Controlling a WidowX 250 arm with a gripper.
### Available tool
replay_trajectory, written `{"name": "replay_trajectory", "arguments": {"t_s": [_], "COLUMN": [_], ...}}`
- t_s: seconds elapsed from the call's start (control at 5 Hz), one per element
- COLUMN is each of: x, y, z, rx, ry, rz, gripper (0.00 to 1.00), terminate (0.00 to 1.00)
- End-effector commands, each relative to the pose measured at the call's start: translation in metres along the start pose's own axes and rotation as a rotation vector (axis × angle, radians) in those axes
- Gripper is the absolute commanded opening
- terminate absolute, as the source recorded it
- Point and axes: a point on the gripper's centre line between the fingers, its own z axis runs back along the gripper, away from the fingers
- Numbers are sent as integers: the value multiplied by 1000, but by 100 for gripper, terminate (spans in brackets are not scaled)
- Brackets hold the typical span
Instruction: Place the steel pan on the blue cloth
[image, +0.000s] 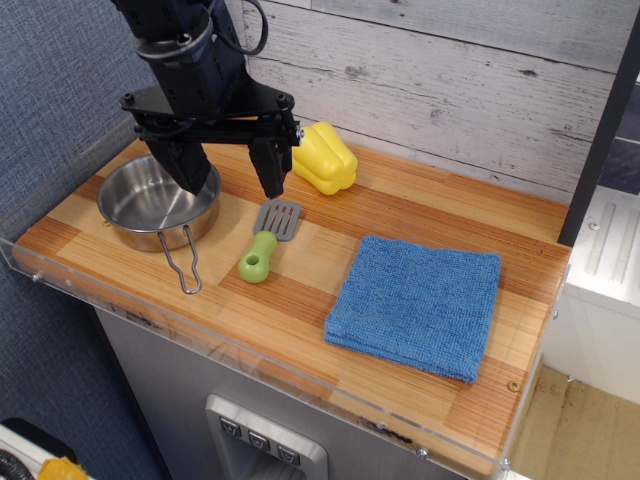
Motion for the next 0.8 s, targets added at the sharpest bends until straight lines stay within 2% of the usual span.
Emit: {"name": "replay_trajectory", "arguments": {"t_s": [0.0, 0.2, 0.4, 0.6], "x": [0, 24, 50, 70], "y": [0, 9, 21, 42], "z": [0, -4, -21, -27], "rx": [0, -20, -12, -1], "ry": [0, -20, -37, -51], "rz": [0, 43, 66, 97], "gripper": [100, 100, 100, 100], "terminate": [0, 0, 0, 0]}}
